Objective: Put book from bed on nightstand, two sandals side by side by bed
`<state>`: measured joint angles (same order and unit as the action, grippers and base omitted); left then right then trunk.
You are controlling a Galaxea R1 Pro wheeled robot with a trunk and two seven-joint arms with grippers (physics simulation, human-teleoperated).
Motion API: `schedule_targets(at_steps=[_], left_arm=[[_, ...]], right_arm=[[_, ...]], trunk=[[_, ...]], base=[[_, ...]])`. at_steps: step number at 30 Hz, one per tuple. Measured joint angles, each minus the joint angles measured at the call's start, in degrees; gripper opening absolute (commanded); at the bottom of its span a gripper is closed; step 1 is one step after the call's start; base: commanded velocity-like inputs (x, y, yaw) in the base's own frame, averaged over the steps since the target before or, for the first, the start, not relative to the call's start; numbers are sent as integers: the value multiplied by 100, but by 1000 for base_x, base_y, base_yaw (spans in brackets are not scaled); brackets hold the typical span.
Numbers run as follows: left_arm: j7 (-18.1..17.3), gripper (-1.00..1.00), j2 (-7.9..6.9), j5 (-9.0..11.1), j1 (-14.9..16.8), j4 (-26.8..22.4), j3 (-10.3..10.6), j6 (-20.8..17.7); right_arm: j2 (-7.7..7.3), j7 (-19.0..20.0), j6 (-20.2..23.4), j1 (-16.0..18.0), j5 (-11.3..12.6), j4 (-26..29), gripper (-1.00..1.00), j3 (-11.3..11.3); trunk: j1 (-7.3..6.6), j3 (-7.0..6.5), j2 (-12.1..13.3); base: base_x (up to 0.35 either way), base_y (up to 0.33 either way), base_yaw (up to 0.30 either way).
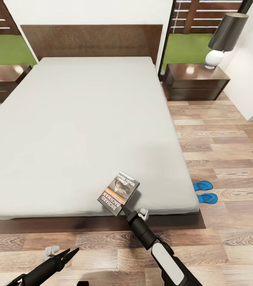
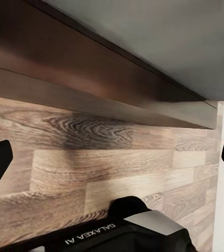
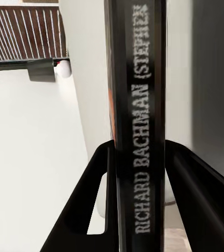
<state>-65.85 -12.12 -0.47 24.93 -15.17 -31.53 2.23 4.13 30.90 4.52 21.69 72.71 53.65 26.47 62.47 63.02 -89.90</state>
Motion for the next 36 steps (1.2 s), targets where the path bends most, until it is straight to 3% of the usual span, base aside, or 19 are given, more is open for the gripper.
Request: schedule_targets(at_steps=[36], left_arm=[[0, 100, 0, 0, 0, 0, 0, 0]], right_arm=[[0, 0, 0, 0, 0, -9, -100, 0]], trunk=[[-791, -646, 1444]], base=[[0, 0, 0]])
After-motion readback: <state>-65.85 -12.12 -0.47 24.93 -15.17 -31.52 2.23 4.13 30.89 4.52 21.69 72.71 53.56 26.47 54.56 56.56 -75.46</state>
